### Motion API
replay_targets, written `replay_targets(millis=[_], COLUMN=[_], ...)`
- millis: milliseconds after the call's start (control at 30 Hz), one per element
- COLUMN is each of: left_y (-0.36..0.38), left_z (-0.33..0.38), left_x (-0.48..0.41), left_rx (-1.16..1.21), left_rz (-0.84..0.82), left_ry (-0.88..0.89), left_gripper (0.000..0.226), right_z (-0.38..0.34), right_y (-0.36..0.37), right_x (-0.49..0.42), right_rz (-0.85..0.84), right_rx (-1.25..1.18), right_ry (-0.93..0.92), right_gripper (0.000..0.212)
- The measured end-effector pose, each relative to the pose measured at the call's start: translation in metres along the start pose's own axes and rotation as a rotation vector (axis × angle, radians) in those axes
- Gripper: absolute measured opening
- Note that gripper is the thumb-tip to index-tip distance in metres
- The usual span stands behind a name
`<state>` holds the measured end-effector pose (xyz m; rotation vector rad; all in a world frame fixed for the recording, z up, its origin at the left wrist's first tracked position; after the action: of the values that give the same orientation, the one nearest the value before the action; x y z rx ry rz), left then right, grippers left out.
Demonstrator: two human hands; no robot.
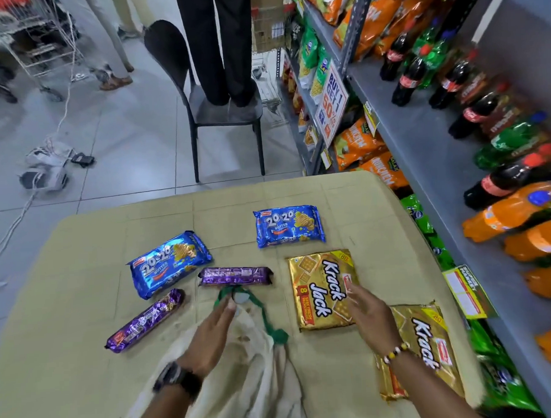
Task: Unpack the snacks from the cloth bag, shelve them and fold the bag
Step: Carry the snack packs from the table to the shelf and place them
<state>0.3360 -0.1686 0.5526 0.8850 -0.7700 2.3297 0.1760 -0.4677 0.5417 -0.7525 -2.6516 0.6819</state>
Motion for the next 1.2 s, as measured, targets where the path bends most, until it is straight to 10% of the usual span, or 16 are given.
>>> replay_targets(millis=[167,467,567,800,900,1200], left_y=[0.003,0.061,0.085,0.171,0.212,0.306], left_z=[-0.061,-0.039,-0.01,0.039,0.045,0.042], left_x=[0.055,0.106,0.116,0.094,0.091,0.051], left_rx=[-0.121,-0.033,-0.075,-0.081,-0.029,0.069], left_rz=[0.002,-0.357,-0.437,-0.559,-0.589,-0.422], left_ry=[-0.006,0.046,0.033,-0.036,-0.153,-0.228], left_gripper=[0.043,0.118,0.081,0.109,0.083,0.054], right_z=[0.019,0.016,0.023,0.064,0.075,0.141], right_y=[-0.004,-0.038,-0.05,-0.084,-0.104,-0.142], right_x=[0.072,0.165,0.186,0.204,0.19,0.107], right_rz=[0.008,0.183,0.243,0.266,0.242,-0.02], right_rx=[0.068,0.073,0.008,-0.063,-0.029,0.035], right_ry=[0.122,0.301,0.352,0.446,0.426,0.507], right_gripper=[0.043,0.041,0.042,0.034,0.027,0.07])
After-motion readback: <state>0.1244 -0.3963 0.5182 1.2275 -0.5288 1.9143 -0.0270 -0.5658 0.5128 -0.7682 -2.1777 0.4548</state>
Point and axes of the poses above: each hand's wrist, its own x-axis away from the middle knuckle, its own y-axis out of the palm, z = x × y, the point moved 2 cm from there along -x, towards the middle knuckle, and after that the axes turned 11 degrees about -y, right-handed, at the moved point
